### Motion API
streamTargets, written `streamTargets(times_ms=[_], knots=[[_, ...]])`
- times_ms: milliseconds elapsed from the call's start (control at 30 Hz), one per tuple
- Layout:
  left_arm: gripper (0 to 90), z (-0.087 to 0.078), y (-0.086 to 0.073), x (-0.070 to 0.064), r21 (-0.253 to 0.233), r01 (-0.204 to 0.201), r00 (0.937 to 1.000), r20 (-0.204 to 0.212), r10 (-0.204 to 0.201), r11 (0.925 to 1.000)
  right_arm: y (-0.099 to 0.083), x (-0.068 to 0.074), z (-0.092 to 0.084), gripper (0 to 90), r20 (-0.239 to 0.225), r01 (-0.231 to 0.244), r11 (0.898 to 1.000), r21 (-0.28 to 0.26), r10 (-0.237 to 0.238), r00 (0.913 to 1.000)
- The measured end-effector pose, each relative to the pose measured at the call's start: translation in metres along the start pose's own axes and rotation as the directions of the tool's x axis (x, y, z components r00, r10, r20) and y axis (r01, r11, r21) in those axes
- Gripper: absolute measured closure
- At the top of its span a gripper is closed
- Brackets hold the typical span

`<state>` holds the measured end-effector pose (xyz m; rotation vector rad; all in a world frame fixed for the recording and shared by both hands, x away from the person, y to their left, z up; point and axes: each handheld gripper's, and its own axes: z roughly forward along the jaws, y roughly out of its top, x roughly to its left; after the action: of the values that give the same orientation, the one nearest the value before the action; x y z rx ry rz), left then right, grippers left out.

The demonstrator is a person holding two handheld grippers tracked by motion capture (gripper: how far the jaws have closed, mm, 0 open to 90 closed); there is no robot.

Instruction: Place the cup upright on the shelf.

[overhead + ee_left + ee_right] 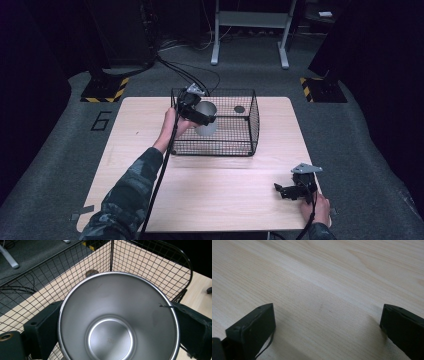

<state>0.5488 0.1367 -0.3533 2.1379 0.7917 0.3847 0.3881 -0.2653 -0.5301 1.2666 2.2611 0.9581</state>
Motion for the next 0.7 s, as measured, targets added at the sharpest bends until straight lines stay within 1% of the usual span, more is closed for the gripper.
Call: streamTargets(times_ms=[100,133,200,233,400,533,633,667,700], knots=[[6.2,0.006,0.0,0.001,0.011,-0.002,1.0,-0.003,0.002,0.9999,0.0,0.0,0.0,0.0,0.0,0.0,1.0,0.0,0.0,1.0],[6.2,0.008,0.0,0.001,0.014,0.004,1.0,-0.006,-0.004,0.9999,0.0,0.0,0.0,0.0,0.0,0.0,1.0,0.0,0.0,1.0],[6.2,0.01,0.0,0.002,0.018,0.003,1.0,-0.008,-0.002,0.9998,0.0,0.0,0.0,0.0,0.0,0.0,1.0,0.0,0.0,1.0],[6.2,0.013,0.001,0.003,0.018,0.01,0.9999,-0.007,-0.01,0.9998,0.0,0.0,0.0,0.0,0.0,0.0,1.0,0.0,0.0,1.0],[6.2,0.023,0.005,0.003,0.038,0.005,0.9999,-0.016,-0.005,0.9993,0.0,0.0,0.0,0.0,0.0,0.0,1.0,0.0,0.0,1.0],[6.2,0.028,0.006,0.003,0.041,0.006,0.9999,-0.014,-0.005,0.9991,0.0,0.0,0.0,0.0,0.0,0.0,1.0,0.0,0.0,1.0],[6.2,0.035,0.006,0.003,0.048,0.014,0.9998,-0.013,-0.013,0.9988,0.0,0.0,0.0,0.0,0.0,0.0,1.0,0.0,0.0,1.0],[6.2,0.038,0.006,0.004,0.061,0.015,0.9998,-0.012,-0.015,0.998,0.0,0.0,0.0,0.0,0.0,0.0,1.0,0.0,0.0,1.0],[6.2,0.038,0.006,0.004,0.061,0.015,0.9998,-0.012,-0.015,0.998,0.0,0.0,0.0,0.0,0.0,0.0,1.0,0.0,0.0,1.0]])
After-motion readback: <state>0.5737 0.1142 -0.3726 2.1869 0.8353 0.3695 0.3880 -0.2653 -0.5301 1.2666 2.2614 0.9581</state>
